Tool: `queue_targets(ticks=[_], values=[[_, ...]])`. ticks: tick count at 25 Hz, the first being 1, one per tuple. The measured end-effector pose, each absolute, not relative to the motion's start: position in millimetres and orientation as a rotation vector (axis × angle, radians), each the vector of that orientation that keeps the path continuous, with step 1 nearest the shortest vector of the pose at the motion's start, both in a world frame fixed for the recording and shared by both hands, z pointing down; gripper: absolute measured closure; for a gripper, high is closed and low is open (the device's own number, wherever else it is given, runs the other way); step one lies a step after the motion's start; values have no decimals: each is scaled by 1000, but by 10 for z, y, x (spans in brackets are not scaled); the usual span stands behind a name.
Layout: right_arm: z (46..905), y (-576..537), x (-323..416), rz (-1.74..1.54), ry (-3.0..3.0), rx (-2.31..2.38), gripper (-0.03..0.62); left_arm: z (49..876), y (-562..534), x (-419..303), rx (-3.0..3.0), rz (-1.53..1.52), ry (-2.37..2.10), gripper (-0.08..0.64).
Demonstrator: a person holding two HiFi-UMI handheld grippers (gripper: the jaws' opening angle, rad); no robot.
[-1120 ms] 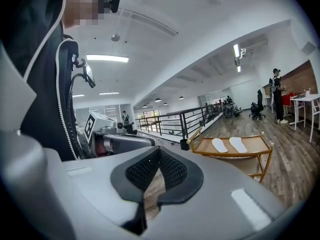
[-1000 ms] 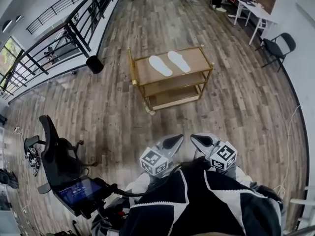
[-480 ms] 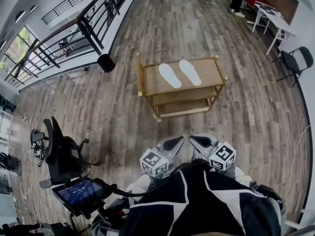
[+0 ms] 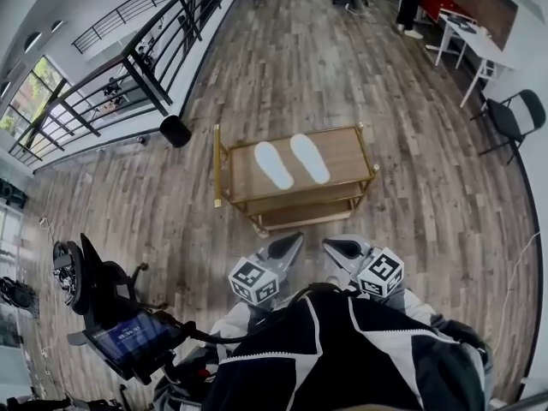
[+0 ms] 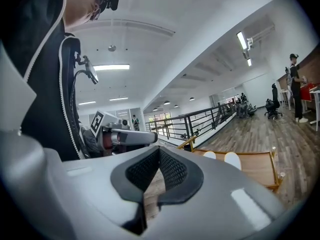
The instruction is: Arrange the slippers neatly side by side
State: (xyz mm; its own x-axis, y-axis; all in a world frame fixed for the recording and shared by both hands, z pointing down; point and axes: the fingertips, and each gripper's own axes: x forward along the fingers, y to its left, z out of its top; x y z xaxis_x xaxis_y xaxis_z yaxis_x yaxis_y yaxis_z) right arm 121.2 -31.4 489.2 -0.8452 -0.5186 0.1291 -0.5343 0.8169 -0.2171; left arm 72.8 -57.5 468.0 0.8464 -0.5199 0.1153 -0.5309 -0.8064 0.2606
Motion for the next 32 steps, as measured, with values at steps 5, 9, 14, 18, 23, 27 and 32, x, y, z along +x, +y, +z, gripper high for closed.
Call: queue_targets(ticks=[5, 9, 14, 18, 23, 27, 32], values=[[4988, -599, 1465, 404, -2929, 834, 588, 4681, -801, 1073, 2763, 50, -748, 545], [4991, -809, 1526, 410, -2921, 819, 588, 4718, -983, 1093, 2741, 49, -776, 545], [5047, -1078, 1418, 460, -2895, 790, 588, 4812, -1277, 911, 2674, 25, -822, 545], [5069, -1426, 1239, 425, -2884, 804, 588, 4913, -1578, 741, 2671, 21, -791, 545], [5020, -1947, 1024, 441, -2869, 910, 588, 4899, -2199, 510, 2700, 17, -725, 545], [4951, -2337, 810, 410, -2860, 972, 588, 4808, -2677, 298, 2745, 43, -676, 545], [4900, -2691, 619, 415, -2847, 1040, 588, 4727, -3031, 141, 2752, 13, -610, 545]])
